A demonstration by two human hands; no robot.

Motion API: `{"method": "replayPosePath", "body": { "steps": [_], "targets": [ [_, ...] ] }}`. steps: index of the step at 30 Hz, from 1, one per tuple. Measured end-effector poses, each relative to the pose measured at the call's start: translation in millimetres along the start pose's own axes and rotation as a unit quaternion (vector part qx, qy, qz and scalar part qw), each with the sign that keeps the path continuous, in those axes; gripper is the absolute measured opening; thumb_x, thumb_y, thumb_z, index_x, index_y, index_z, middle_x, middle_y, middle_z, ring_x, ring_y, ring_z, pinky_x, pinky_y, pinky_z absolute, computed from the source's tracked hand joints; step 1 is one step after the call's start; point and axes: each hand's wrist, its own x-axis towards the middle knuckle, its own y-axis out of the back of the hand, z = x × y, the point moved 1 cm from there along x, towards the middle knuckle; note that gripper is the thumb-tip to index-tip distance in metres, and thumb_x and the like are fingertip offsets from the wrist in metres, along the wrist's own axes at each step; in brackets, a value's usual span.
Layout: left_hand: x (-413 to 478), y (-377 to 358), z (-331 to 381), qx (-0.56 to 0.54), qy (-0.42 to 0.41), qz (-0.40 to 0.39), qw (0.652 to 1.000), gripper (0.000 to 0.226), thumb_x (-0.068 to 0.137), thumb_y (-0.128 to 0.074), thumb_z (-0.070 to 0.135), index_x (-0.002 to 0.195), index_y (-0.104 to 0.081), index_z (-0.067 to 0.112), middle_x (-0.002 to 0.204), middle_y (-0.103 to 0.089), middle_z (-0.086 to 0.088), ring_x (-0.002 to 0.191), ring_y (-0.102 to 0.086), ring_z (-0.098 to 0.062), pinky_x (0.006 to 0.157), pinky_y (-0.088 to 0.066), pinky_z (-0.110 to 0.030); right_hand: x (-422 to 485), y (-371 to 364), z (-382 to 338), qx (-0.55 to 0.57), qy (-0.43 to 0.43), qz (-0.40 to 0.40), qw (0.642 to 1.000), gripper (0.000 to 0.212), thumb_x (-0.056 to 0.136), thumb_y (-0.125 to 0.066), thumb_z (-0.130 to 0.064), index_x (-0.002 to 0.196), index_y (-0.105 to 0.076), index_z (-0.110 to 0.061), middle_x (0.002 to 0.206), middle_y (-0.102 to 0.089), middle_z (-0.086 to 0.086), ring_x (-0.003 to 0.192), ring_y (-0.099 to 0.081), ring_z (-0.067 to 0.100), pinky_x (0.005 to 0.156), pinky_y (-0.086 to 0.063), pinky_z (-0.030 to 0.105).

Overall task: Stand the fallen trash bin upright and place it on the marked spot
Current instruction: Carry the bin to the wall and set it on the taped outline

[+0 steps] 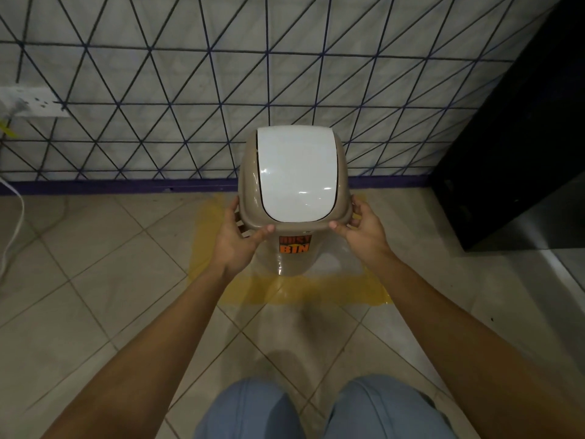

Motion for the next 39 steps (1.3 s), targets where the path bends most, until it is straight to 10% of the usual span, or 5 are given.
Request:
{"method": "replayPosePath", "body": {
  "steps": [8, 14, 32, 39],
  "targets": [
    [30.7, -7.8, 8.2, 0.014, 0.042, 0.017, 0.999, 0.091, 0.075, -0.075, 0.023, 0.147, -0.02, 0.023, 0.127, -0.048, 0.005, 0.1, -0.054, -0.009, 0.063, -0.046, -0.01, 26.4, 0.4, -7.4, -0.028, -0.006, 0.007, 1.0, 0.071, 0.077, -0.071, -0.008, 0.138, -0.036, -0.015, 0.129, -0.055, 0.003, 0.107, -0.056, 0.013, 0.086, -0.043, 0.019],
    [52.1, -13.9, 14.4, 0.024, 0.068, 0.029, 0.997, 0.091, 0.075, -0.075, 0.018, 0.147, -0.02, 0.02, 0.139, -0.047, -0.007, 0.117, -0.052, -0.023, 0.092, -0.049, -0.041, 52.1, 1.1, -10.9, -0.05, -0.017, 0.003, 0.999, 0.073, 0.075, -0.073, -0.012, 0.137, -0.036, -0.017, 0.128, -0.056, 0.004, 0.113, -0.055, 0.019, 0.09, -0.042, 0.024],
    [97.8, -21.0, 24.3, 0.037, 0.063, 0.041, 0.997, 0.085, 0.075, -0.075, 0.015, 0.144, -0.026, 0.017, 0.134, -0.048, -0.004, 0.106, -0.047, -0.011, 0.073, -0.043, -0.015, 104.5, -2.6, -14.2, -0.057, -0.028, 0.0, 0.998, 0.076, 0.074, -0.074, -0.014, 0.138, -0.035, -0.018, 0.131, -0.055, 0.005, 0.116, -0.054, 0.021, 0.098, -0.043, 0.032],
    [102.7, -23.9, 25.3, 0.049, 0.062, 0.051, 0.996, 0.085, 0.077, -0.073, 0.017, 0.145, -0.022, 0.018, 0.14, -0.044, -0.006, 0.12, -0.047, -0.021, 0.095, -0.045, -0.036, 108.7, -2.6, -20.6, -0.086, 0.002, -0.014, 0.996, 0.07, 0.079, -0.07, -0.014, 0.139, -0.035, -0.017, 0.132, -0.054, 0.005, 0.118, -0.052, 0.022, 0.101, -0.041, 0.034]
  ]
}}
